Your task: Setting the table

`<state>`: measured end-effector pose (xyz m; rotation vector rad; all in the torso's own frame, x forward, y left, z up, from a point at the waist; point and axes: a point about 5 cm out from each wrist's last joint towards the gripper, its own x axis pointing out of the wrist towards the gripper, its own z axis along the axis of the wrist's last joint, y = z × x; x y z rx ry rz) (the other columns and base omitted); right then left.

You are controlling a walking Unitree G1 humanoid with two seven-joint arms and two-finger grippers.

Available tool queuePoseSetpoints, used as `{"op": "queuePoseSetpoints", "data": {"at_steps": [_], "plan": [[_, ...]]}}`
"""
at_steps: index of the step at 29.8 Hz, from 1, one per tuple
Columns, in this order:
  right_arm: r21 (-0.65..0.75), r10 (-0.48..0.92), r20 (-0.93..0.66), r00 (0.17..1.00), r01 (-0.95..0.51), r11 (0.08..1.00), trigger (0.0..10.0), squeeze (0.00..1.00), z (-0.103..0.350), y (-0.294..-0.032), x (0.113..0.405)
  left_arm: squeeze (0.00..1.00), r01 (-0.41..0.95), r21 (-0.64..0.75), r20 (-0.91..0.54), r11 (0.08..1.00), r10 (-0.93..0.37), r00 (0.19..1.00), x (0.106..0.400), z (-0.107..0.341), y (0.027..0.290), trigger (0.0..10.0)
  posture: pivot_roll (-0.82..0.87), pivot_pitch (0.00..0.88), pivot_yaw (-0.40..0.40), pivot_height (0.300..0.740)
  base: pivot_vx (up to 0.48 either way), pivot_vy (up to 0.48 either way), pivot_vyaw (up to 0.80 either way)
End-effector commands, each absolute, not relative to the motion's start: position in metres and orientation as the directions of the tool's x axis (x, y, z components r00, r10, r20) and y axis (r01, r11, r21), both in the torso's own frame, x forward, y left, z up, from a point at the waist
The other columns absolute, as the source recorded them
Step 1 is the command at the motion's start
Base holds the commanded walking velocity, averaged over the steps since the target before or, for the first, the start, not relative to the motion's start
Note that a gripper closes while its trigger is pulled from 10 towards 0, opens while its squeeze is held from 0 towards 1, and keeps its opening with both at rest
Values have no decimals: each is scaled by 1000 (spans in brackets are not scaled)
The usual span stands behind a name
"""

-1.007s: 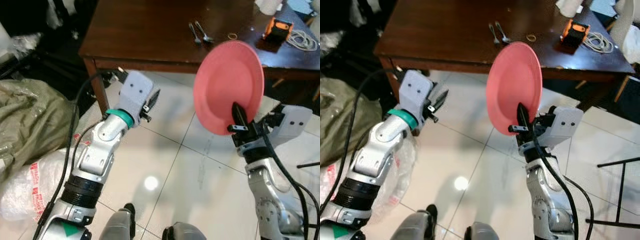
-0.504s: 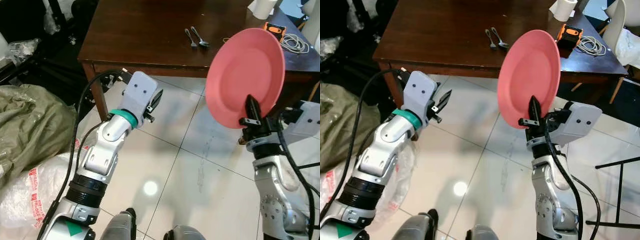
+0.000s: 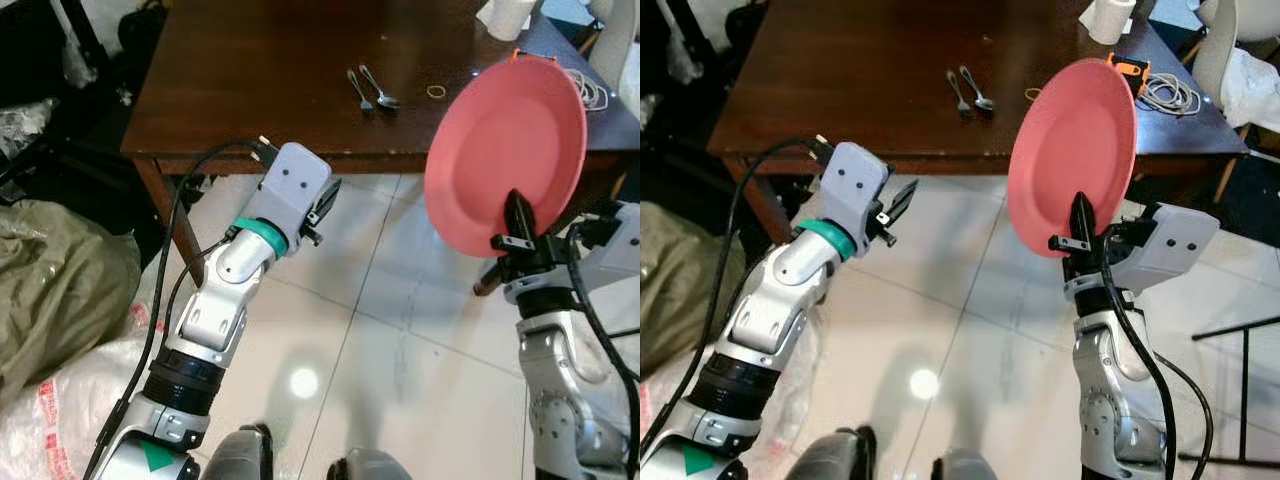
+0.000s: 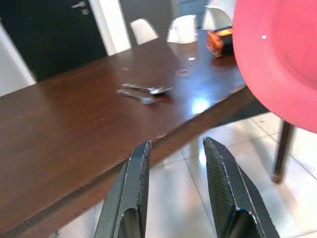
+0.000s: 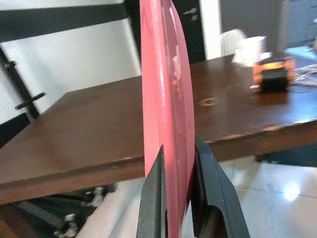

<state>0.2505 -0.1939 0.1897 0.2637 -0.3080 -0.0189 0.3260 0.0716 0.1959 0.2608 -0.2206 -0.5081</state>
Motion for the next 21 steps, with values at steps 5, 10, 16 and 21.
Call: {"op": "queuePoseSetpoints", "data": {"at_steps": [5,10,16,21], "plan": [[254,-54,287,956,-22,967,10000,0,187,-195,248,0,456,298,123,838,-508,853,326,190,71,10000,1,37,11,740,352,0,0],[254,-38,285,958,-37,966,10000,0,186,-193,248,0,456,298,123,839,-507,853,326,190,71,10000,1,37,11,740,347,0,0],[302,-10,295,955,-84,949,10000,0,188,-189,248,0,453,296,126,841,-505,854,326,190,71,10000,3,36,10,740,344,0,0],[413,-10,320,947,-130,902,10000,0,192,-189,246,0,452,293,131,842,-504,854,326,191,71,10000,3,36,10,740,344,0,0]]}}
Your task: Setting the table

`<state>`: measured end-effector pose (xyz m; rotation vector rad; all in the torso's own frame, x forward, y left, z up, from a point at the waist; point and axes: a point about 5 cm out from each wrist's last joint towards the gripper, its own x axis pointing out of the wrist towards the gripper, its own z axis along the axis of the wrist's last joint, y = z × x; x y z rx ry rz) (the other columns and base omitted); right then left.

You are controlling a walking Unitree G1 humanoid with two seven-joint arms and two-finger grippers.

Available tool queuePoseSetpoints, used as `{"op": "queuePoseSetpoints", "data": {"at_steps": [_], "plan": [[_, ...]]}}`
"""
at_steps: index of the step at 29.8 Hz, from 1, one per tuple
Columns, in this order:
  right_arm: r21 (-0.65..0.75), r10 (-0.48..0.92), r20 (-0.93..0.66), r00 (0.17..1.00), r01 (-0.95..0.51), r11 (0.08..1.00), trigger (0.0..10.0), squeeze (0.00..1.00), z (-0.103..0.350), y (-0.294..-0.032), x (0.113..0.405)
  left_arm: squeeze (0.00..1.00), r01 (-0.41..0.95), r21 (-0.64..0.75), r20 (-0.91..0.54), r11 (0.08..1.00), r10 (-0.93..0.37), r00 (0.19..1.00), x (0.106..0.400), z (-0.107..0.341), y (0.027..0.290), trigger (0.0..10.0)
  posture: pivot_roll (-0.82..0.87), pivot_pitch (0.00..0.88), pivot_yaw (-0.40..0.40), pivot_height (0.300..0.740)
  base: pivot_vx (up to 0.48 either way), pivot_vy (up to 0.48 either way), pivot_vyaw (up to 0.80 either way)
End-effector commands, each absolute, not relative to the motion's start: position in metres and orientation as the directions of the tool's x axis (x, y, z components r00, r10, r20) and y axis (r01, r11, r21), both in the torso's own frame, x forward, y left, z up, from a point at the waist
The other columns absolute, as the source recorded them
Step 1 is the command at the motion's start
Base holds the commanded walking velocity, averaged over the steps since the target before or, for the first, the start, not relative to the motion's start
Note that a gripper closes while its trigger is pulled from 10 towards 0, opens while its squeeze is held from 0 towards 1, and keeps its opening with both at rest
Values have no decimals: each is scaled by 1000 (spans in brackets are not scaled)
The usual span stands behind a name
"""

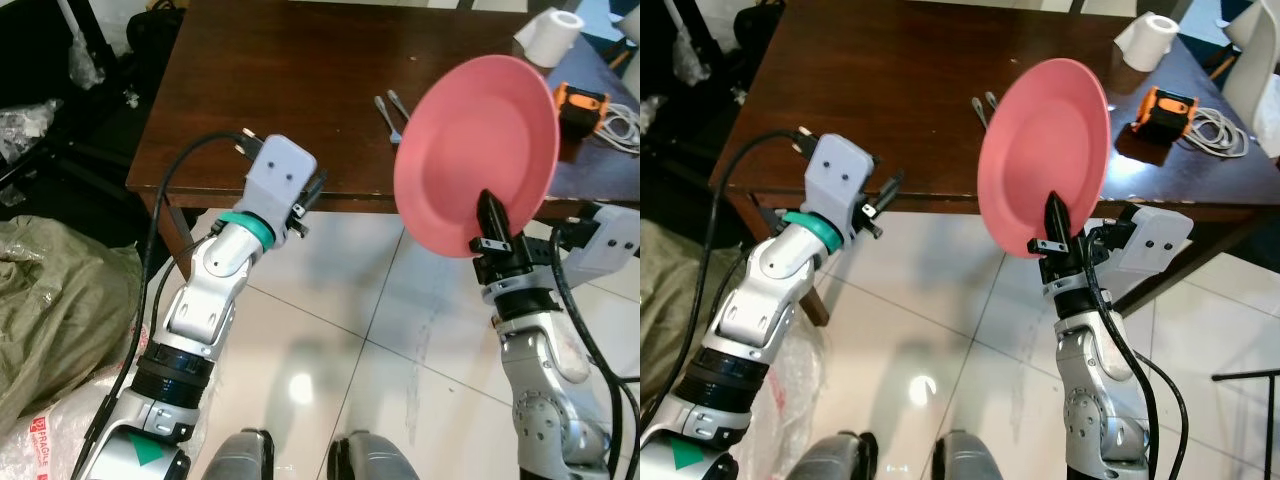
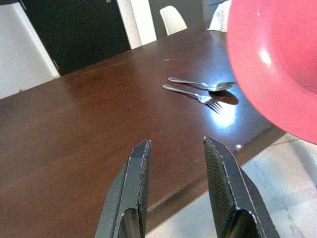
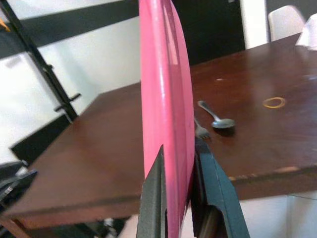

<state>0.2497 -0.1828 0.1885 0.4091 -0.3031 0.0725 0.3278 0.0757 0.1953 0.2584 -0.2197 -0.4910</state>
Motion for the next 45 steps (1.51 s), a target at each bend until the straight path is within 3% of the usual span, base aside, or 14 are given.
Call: {"op": "queuePoseSetpoints", "data": {"at_steps": [1,4,14,38,45], "plan": [[413,-10,320,947,-130,902,10000,0,192,-189,246,0,452,293,131,842,-504,854,326,191,71,10000,3,36,10,740,349,0,0],[505,-28,343,939,-159,849,10000,0,196,-193,244,0,453,290,134,843,-505,853,326,192,70,10000,2,36,11,740,349,0,0],[613,-6,392,920,-256,747,10000,0,202,-189,242,0,458,290,141,840,-510,848,326,193,68,10000,2,34,11,740,353,0,0],[635,39,384,922,-295,715,10000,0,202,-187,243,0,473,295,144,830,-528,837,324,192,63,10000,4,22,10,740,384,0,0],[636,43,382,923,-296,713,10000,0,202,-187,244,0,476,295,146,829,-531,835,324,192,62,10000,4,22,11,740,315,-254,0]]}}
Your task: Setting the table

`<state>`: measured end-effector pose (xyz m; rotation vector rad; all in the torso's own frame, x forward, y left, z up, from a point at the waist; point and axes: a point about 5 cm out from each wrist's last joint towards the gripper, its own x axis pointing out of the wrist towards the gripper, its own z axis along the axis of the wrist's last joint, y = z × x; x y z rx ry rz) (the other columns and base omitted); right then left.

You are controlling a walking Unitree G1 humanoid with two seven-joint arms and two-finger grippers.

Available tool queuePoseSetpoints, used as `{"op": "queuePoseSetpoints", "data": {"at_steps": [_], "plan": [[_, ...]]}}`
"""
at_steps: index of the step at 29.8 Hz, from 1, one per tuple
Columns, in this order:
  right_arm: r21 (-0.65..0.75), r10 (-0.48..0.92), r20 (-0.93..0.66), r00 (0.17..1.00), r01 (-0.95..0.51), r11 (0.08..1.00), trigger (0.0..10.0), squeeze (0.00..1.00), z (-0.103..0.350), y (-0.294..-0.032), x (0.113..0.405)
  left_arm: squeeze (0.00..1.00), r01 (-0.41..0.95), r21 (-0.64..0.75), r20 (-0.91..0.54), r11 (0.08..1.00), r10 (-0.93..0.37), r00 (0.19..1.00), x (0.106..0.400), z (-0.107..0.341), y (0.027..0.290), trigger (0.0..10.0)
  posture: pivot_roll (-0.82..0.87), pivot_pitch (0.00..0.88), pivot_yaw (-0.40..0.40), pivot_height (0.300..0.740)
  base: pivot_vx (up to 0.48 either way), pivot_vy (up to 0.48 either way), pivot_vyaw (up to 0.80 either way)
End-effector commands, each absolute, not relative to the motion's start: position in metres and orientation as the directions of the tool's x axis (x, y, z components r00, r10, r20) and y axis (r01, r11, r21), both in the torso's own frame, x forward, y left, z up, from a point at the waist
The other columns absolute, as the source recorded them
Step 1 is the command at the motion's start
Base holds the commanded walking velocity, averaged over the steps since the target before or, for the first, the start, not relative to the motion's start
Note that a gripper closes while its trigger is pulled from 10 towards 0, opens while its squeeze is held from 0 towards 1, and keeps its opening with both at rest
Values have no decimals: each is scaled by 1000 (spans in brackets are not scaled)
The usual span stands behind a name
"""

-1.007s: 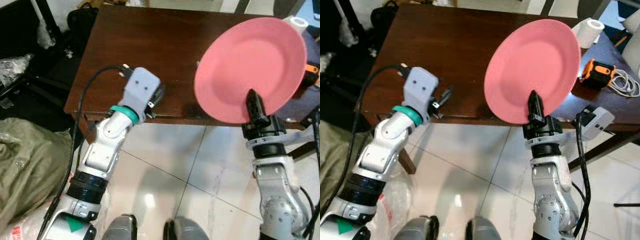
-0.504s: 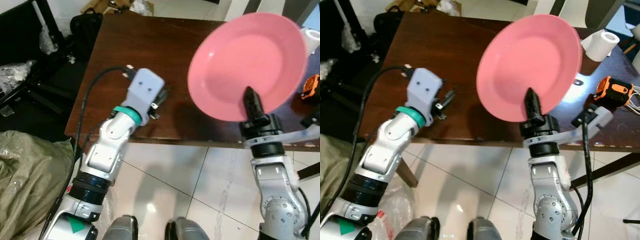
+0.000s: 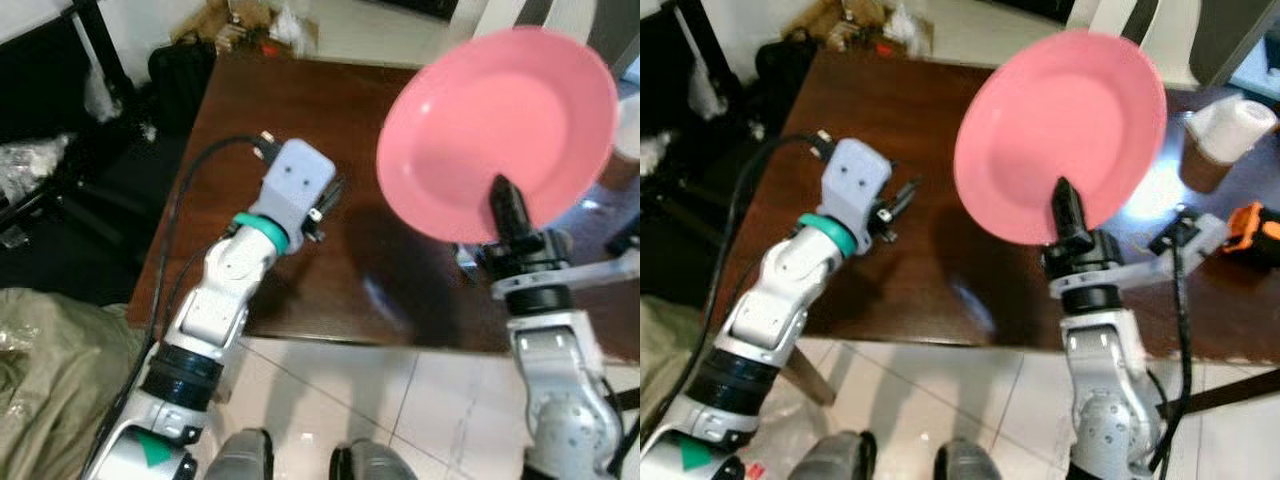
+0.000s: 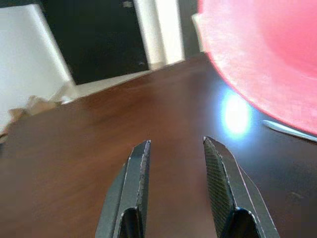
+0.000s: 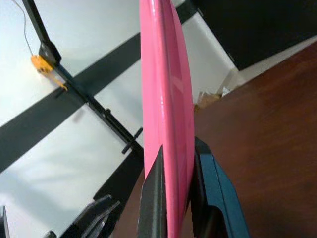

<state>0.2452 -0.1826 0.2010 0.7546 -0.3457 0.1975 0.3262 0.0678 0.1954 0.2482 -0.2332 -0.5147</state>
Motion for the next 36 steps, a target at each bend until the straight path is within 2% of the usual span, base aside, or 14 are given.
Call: {"op": "queuePoseSetpoints", "data": {"at_steps": [1,10,15,19,23,27,29,36], "plan": [[636,43,382,923,-296,713,10000,0,202,-187,244,0,476,295,146,829,-531,835,324,192,62,10000,4,22,11,740,307,-259,0],[645,45,377,925,-297,704,10000,0,201,-187,243,0,493,275,141,825,-542,829,321,191,60,10000,3,28,11,740,27,0,0],[677,74,373,925,-327,659,10000,0,199,-182,242,0,492,273,139,827,-539,830,321,191,61,10000,3,30,10,740,0,0,0],[748,105,348,931,-344,568,10000,0,190,-174,243,0,484,271,131,832,-530,838,322,189,64,10000,4,34,12,740,0,0,0],[835,105,281,954,-296,464,10000,0,174,-167,253,0,460,291,115,839,-508,853,324,187,72,10000,28,56,15,740,0,0,0],[867,114,229,967,-255,428,10000,0,165,-163,262,0,441,310,110,843,-492,864,326,189,80,10000,44,70,18,740,0,0,0],[898,129,180,975,-216,382,10000,0,158,-157,273,0,417,339,109,844,-475,873,329,193,90,10000,64,83,20,740,0,0,0],[896,201,37,979,-121,427,10000,0,142,-148,291,0,381,431,112,818,-467,877,333,203,105,10000,108,110,24,740,0,0,0]]}}
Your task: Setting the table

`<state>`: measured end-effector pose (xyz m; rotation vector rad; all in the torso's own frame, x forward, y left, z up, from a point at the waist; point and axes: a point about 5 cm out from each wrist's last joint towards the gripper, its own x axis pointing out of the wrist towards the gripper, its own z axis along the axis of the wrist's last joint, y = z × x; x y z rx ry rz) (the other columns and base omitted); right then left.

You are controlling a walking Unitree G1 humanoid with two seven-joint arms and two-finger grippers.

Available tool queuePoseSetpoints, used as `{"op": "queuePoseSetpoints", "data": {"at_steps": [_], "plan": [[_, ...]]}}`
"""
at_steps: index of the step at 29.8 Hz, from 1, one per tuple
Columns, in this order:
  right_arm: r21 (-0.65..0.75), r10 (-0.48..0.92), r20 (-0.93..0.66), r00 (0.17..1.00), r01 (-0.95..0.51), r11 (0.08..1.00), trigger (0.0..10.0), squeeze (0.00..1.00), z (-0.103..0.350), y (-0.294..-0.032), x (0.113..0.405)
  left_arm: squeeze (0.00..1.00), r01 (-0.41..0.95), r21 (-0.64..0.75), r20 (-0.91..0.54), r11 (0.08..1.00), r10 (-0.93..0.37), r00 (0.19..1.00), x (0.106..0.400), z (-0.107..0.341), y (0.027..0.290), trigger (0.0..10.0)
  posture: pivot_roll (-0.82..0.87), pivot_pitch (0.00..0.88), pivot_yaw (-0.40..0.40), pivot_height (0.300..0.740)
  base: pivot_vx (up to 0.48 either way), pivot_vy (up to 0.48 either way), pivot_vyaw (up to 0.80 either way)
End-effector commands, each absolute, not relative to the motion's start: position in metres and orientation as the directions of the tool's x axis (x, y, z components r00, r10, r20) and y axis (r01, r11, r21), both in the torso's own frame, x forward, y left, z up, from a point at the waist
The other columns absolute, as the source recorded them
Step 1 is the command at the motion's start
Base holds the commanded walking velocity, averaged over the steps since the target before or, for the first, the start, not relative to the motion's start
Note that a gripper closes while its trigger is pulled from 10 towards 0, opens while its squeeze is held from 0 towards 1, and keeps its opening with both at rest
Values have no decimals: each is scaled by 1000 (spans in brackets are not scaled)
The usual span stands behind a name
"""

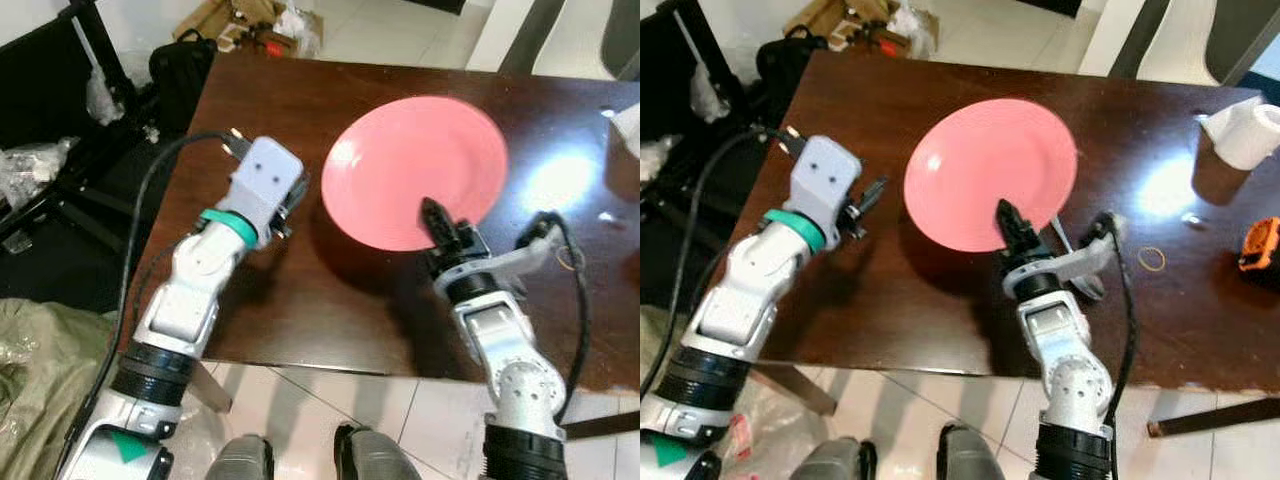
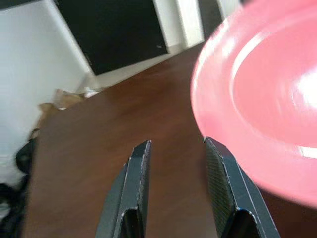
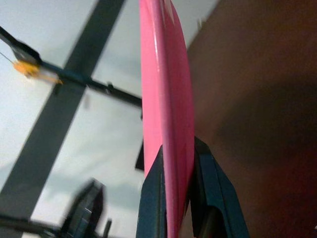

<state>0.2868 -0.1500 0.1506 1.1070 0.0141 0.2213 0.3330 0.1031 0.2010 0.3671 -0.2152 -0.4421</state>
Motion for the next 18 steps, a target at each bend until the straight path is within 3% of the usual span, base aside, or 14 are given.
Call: {"op": "queuePoseSetpoints", "data": {"at_steps": [1,7,18], "plan": [[903,216,14,976,-105,417,10000,0,139,-147,293,0,381,450,112,808,-474,873,334,205,106,10000,108,110,24,740,0,0,0],[943,305,-39,952,-66,327,10000,0,123,-136,293,0,407,526,119,747,-539,834,336,227,112,10000,145,142,38,740,0,0,0],[919,344,-147,927,0,394,10000,0,109,-129,293,0,422,517,123,745,-552,825,331,228,106,10000,138,155,31,740,0,0,0]]}}
